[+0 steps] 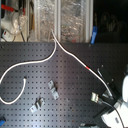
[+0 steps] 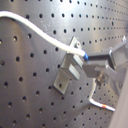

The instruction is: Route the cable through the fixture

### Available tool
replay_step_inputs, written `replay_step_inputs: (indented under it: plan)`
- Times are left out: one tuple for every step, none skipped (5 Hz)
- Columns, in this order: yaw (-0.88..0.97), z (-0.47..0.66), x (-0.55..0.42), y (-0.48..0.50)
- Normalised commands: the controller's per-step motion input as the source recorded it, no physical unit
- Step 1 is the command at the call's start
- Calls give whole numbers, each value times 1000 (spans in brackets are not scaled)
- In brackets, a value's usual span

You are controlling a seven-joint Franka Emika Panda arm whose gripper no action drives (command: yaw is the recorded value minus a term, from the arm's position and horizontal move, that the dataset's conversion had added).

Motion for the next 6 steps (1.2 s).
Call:
replay_step_inputs:
  plan:
    - [614,346,-34,-17]
    - [629,189,-118,44]
    - [583,13,-122,150]
    - [366,3,-300,80]
    - [174,5,-324,0]
    - [63,-9,-327,-43]
